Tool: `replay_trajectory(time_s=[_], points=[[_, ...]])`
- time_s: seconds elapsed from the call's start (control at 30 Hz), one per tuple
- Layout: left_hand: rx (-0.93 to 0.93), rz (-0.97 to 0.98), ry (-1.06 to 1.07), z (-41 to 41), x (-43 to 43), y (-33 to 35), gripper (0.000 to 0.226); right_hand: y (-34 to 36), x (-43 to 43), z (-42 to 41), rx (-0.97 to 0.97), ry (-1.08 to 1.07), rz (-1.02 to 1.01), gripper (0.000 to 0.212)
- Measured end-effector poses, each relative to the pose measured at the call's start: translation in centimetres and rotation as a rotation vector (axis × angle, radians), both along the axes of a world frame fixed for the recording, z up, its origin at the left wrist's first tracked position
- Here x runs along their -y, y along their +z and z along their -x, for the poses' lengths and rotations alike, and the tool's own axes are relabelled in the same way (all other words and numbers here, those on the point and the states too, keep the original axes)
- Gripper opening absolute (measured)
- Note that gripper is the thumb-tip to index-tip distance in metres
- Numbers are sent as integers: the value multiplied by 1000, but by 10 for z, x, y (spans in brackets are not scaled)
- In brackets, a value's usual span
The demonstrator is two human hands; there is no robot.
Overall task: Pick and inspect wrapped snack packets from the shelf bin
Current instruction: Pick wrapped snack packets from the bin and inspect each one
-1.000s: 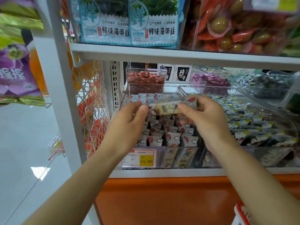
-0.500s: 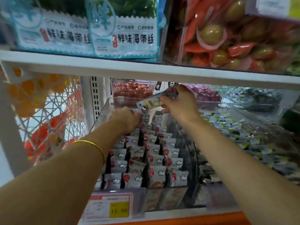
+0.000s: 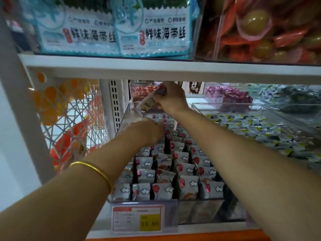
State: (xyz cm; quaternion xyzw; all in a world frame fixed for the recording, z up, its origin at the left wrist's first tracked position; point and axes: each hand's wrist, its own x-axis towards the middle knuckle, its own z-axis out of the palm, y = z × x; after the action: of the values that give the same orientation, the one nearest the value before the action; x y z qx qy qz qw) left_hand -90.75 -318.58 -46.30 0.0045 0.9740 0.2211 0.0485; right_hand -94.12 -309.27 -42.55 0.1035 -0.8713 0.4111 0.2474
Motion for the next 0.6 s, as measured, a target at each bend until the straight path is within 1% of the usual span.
replay_trajectory(time_s=[0.07,0.17,0.2,0.27,0.3,0.37,0.4,0.43,0.47,0.5,0.57,0.6], points=[[-26,92,-32,-8,1,-2,39,-4,12,9,-14,24,-116,26],[-92,213,-46,-29,4,0,53,-8,26,19,7,36,-213,30],[-104,299,-53,-37,5,2,58,-10,29,21,18,40,-232,26],[-184,517,-103,-52,11,4,61,-15,33,25,66,86,-301,10],[-220,609,-123,-58,15,5,61,-18,36,25,115,124,-369,13],[-220,739,-135,-69,22,9,59,-25,41,25,240,162,-615,24],[-205,781,-147,-74,26,10,59,-27,42,24,268,141,-694,26],[-198,812,-161,-78,29,11,59,-28,42,24,255,115,-705,26],[-207,823,-169,-84,34,12,58,-27,40,22,219,94,-633,26],[-232,798,-167,-89,39,13,58,-25,37,16,175,76,-493,25],[-313,678,-149,-101,50,11,58,-20,28,0,105,56,-242,27],[-363,593,-139,-109,54,9,58,-19,23,-11,107,68,-169,29]])
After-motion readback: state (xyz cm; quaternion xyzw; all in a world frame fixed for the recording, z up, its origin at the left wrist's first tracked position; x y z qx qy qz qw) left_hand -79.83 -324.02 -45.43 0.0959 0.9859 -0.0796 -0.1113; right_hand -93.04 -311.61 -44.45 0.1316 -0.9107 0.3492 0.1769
